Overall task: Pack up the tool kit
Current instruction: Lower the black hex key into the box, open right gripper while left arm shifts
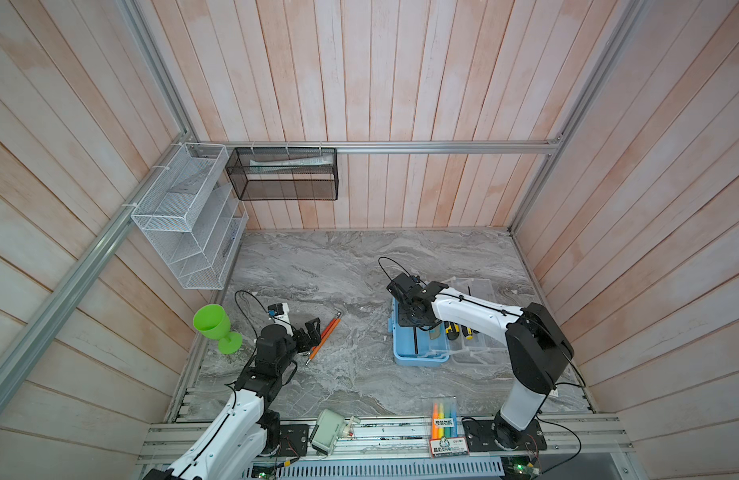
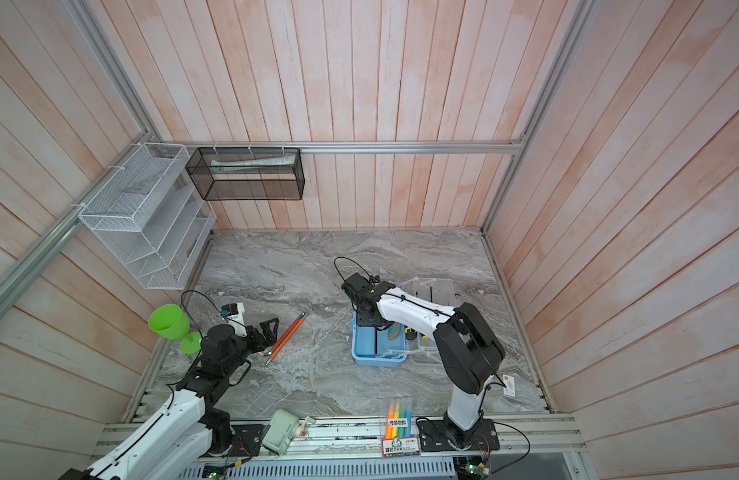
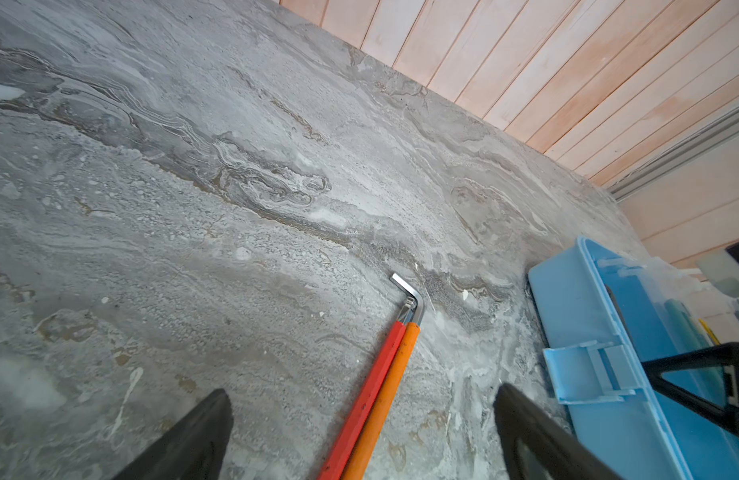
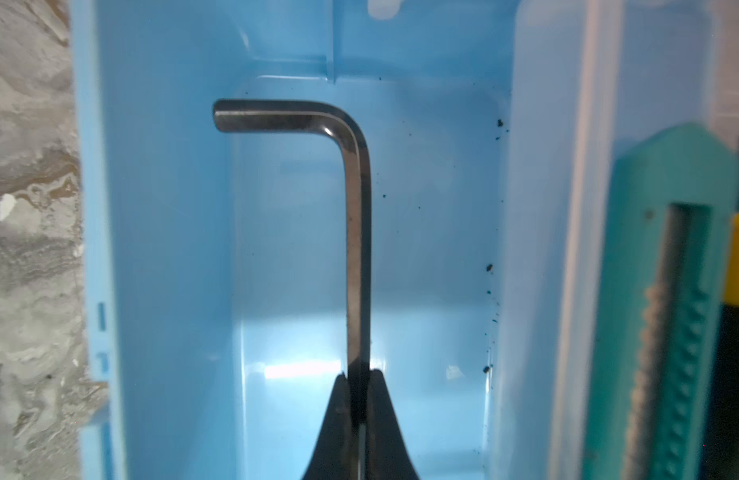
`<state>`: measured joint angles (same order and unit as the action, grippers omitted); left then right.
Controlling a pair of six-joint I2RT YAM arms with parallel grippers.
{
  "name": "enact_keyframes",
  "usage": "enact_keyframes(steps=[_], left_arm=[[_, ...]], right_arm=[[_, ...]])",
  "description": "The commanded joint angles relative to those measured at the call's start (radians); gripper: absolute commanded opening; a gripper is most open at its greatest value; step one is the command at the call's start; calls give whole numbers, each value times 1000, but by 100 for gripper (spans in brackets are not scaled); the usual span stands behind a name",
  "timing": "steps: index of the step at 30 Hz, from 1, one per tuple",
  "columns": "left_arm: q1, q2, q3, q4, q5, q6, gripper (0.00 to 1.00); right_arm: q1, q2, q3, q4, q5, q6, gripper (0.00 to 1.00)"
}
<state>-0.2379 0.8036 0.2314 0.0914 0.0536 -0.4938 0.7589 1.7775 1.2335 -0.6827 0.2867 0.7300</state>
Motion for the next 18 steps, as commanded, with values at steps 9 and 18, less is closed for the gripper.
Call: enact_keyframes(steps=[9, 18], left_arm=[[-103, 197, 90, -1, 22, -90, 100], [-168, 270, 71, 18, -24, -134, 100]], right_arm=[[-14, 67, 13, 21, -26, -29, 8], [-13, 10, 22, 4, -26, -32, 37]])
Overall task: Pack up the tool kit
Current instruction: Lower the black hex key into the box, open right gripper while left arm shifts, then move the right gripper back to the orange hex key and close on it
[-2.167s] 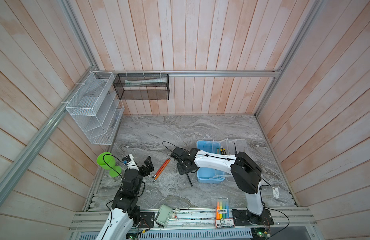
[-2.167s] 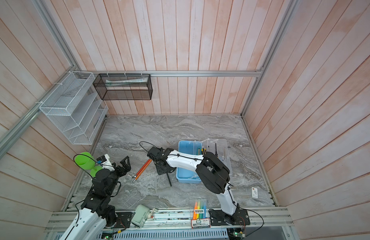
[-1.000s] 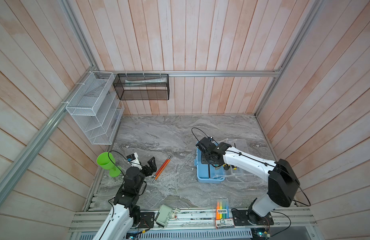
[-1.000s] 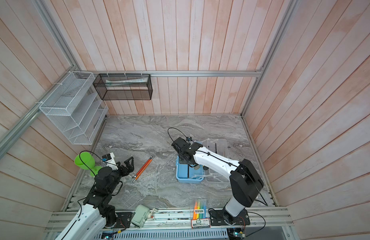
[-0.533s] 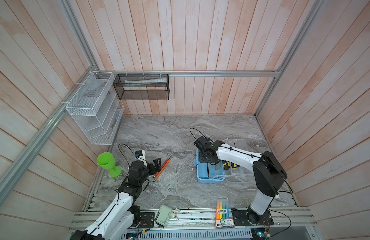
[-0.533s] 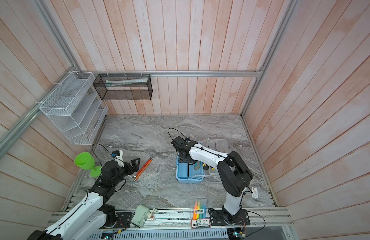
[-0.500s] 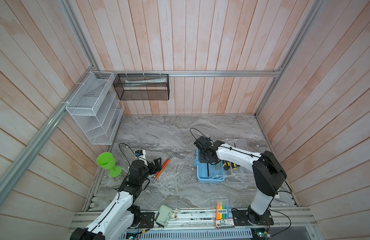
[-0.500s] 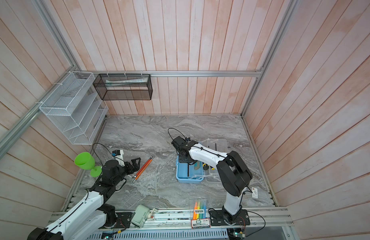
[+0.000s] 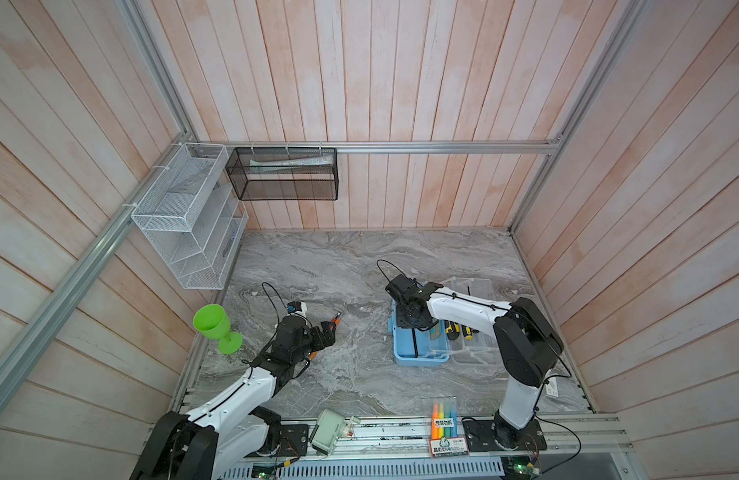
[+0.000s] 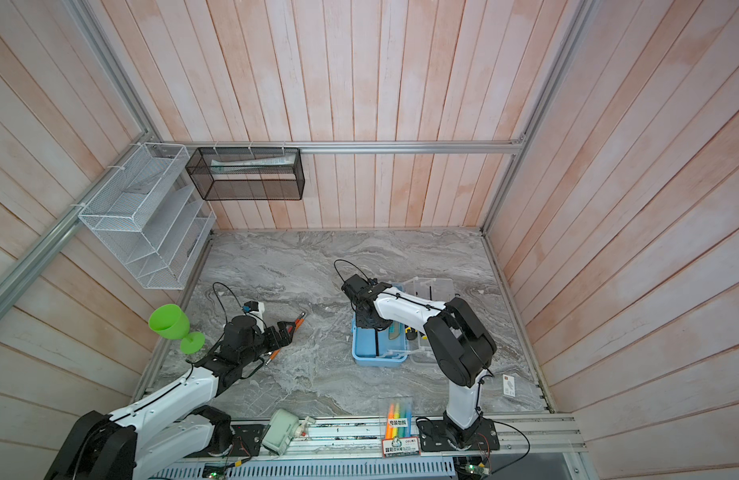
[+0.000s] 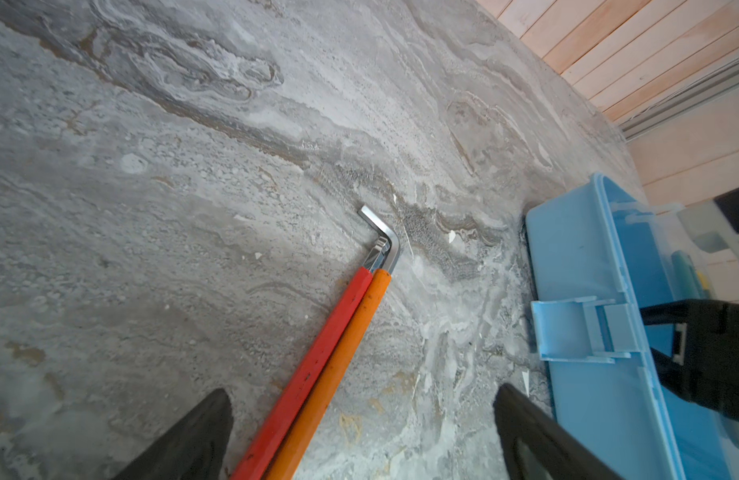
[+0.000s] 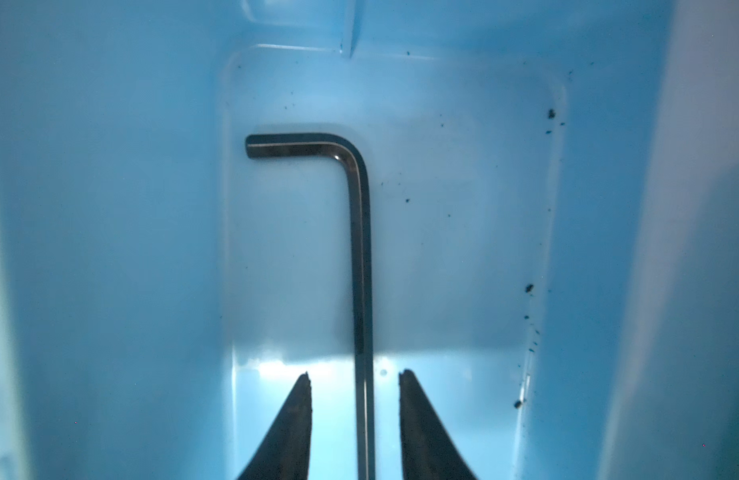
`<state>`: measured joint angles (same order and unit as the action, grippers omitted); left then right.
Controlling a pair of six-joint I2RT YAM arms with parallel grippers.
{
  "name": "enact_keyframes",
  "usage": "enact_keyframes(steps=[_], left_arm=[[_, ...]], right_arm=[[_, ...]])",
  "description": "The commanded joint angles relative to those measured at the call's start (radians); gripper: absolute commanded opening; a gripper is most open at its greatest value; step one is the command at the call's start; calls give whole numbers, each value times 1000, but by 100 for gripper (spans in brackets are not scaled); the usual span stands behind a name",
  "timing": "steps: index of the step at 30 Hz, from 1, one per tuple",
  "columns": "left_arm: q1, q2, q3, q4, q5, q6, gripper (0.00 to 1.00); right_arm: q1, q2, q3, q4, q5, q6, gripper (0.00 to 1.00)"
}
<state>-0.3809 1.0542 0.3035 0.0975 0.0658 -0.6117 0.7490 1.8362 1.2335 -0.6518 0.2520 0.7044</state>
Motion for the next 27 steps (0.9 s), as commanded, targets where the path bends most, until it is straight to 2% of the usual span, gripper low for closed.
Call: enact_keyframes(steps=[1, 7, 12, 18, 21, 24, 27], left_arm=[[-35, 31, -1, 10, -50, -14, 100], [-71, 117, 31, -22, -96, -34, 100], [-110, 139, 38, -24, -152, -59, 100], [-175, 187, 46, 9, -129, -102, 100], [-246, 199, 33, 77, -91, -165, 100], [-316, 201, 50, 109, -99, -222, 100], [-337, 192, 80, 109, -123, -230, 100]], right_arm=[[-1, -61, 25, -30, 6, -8, 38], [24, -199, -8, 57, -106, -29, 41], [69, -285, -25, 105, -150, -25, 42], [97, -317, -45, 127, -169, -27, 43], [97, -338, -66, 139, -163, -26, 43], [97, -344, -69, 143, -161, -24, 44], [98, -335, -75, 154, -189, -29, 44]])
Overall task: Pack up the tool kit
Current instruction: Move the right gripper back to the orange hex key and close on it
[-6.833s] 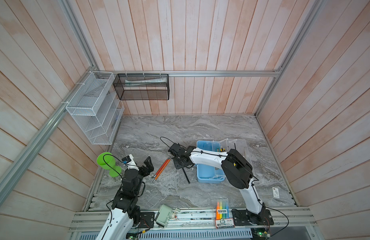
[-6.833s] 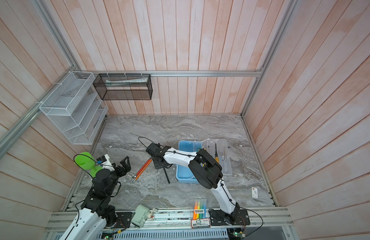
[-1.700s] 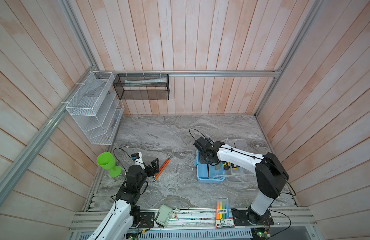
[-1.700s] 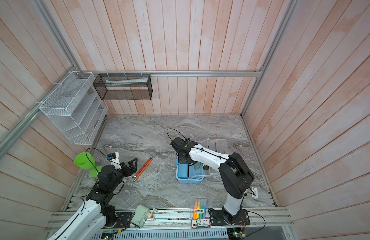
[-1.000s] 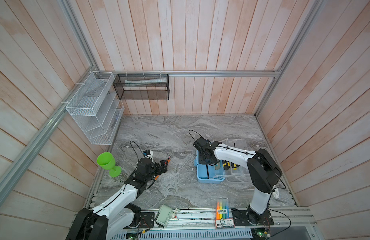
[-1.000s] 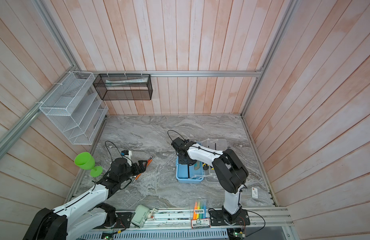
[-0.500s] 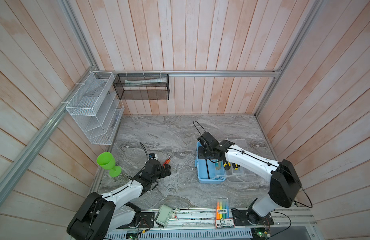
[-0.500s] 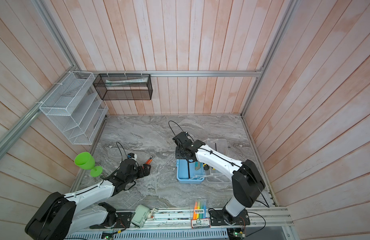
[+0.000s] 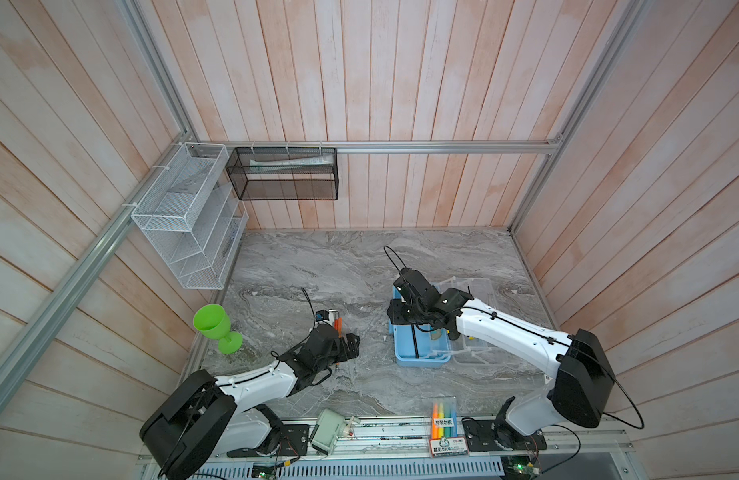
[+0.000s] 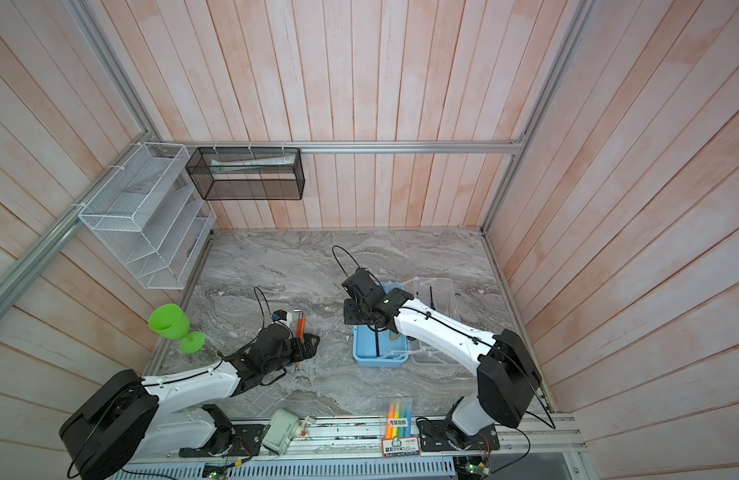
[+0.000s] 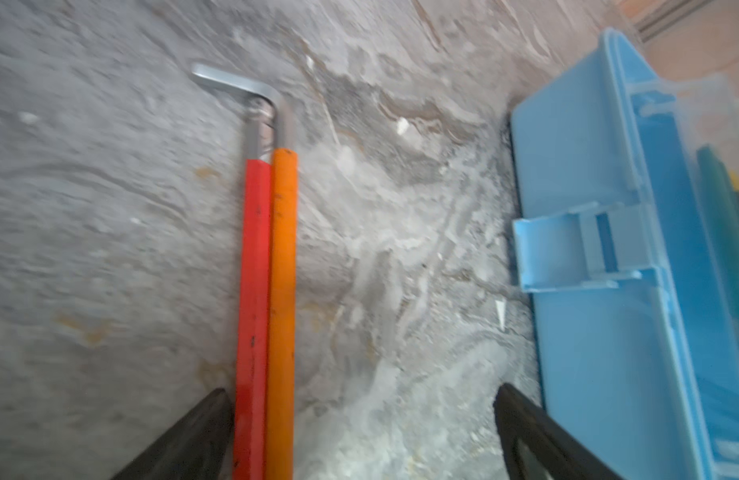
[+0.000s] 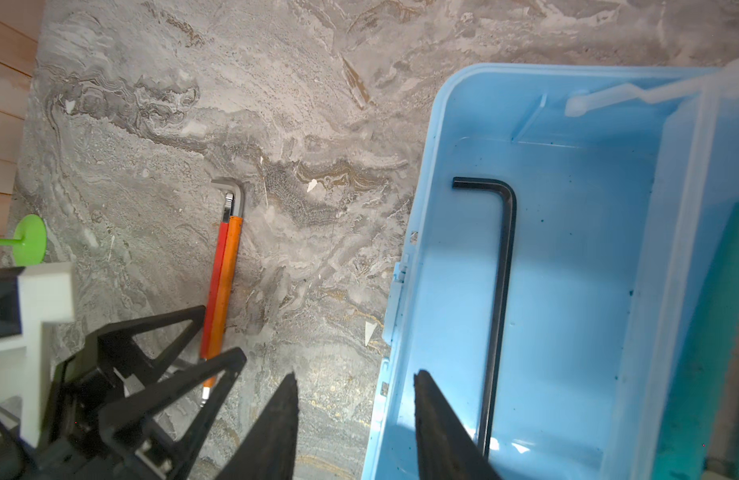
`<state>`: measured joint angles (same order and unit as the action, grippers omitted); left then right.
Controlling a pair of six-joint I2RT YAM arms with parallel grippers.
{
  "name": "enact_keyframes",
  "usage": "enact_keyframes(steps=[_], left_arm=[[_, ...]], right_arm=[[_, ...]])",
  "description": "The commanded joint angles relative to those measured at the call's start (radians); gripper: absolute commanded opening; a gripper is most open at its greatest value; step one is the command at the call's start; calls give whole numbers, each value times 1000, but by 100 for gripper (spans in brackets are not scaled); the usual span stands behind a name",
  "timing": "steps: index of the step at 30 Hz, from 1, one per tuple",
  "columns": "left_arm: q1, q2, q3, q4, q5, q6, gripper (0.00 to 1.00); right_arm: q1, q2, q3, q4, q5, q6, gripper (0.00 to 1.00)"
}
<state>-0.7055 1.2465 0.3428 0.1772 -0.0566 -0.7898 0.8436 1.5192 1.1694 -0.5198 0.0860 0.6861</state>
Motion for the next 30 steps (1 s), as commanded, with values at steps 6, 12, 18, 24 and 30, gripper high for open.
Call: enact_keyframes(steps=[6, 12, 18, 24, 30], left_arm=[[42, -102, 115, -143, -127, 31, 100], [228, -311, 93, -323, -88, 100, 100], [295, -535, 67, -463, -166, 144, 100], [300, -616, 58, -514, -210, 144, 100], [302, -625, 55, -523, -215, 162, 100]], right_arm=[[91, 87, 41, 80, -56, -28, 44], [158, 319, 200, 39, -67, -83, 37], [208, 527, 382, -14, -48, -110, 33], [225, 680, 549, -121, -20, -123, 30], [227, 718, 572, -155, 1, -111, 26]])
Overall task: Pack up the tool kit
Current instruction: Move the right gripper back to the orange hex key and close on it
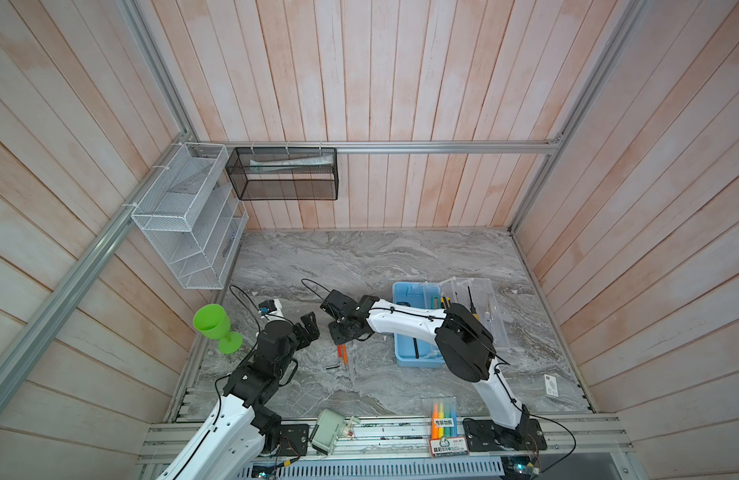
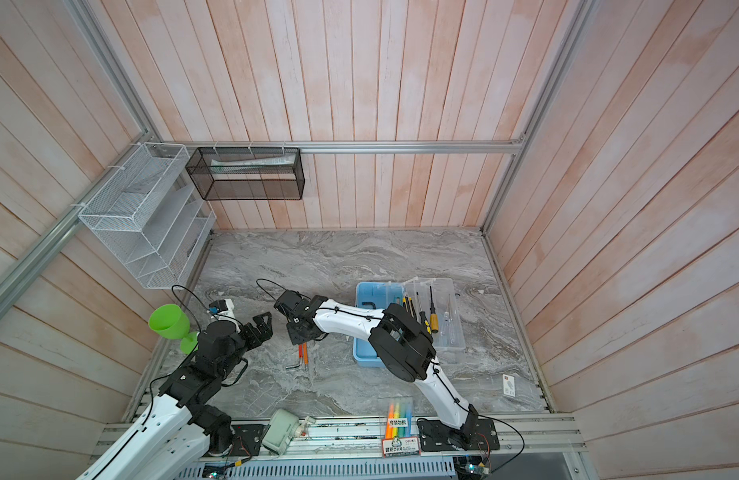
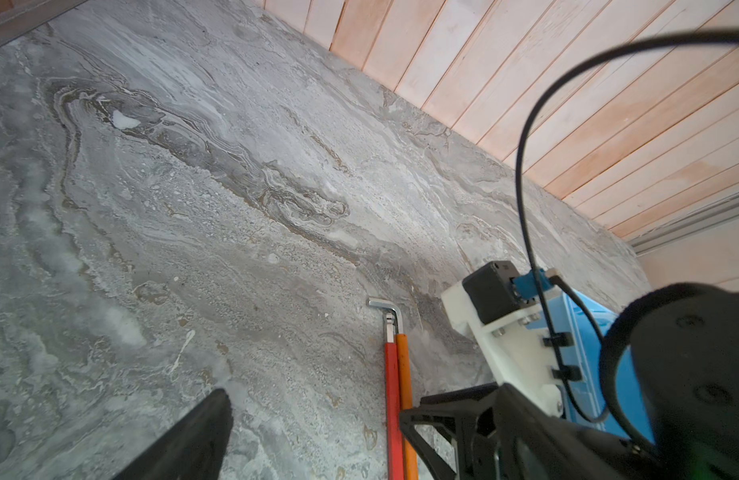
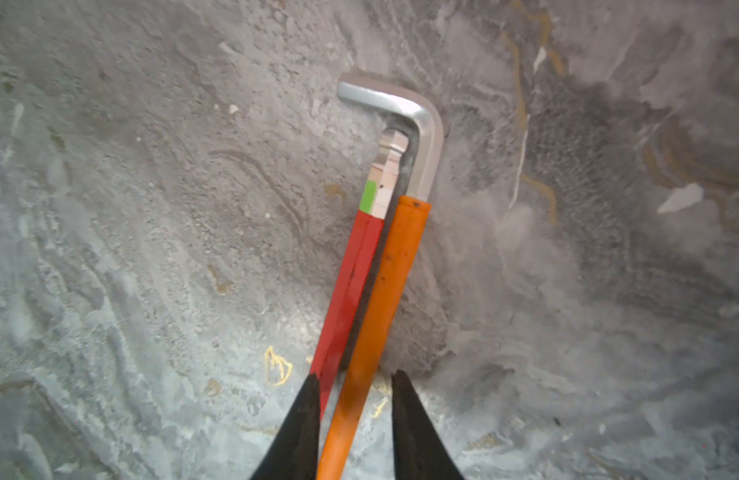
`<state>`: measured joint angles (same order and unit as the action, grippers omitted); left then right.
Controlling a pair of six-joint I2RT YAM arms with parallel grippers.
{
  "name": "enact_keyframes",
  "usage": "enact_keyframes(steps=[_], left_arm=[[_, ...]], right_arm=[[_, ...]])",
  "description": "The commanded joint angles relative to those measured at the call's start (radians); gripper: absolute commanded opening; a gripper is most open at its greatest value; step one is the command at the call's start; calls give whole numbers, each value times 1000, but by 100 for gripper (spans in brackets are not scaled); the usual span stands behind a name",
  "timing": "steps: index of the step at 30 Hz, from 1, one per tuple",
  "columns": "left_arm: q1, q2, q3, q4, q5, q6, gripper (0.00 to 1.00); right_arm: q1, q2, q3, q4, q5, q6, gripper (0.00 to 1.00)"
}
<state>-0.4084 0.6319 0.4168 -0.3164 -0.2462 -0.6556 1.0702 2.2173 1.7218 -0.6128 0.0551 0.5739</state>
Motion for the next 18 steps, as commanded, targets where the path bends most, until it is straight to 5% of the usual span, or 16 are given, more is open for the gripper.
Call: enact_keyframes(steps=[1, 18], left_arm=[[5, -13, -18, -28, -23, 30, 100], [5, -22, -39, -5, -10, 70, 100]], right_arm=[[1, 19, 14, -57, 34, 2, 26], [1, 130, 96, -148, 91, 12, 27]])
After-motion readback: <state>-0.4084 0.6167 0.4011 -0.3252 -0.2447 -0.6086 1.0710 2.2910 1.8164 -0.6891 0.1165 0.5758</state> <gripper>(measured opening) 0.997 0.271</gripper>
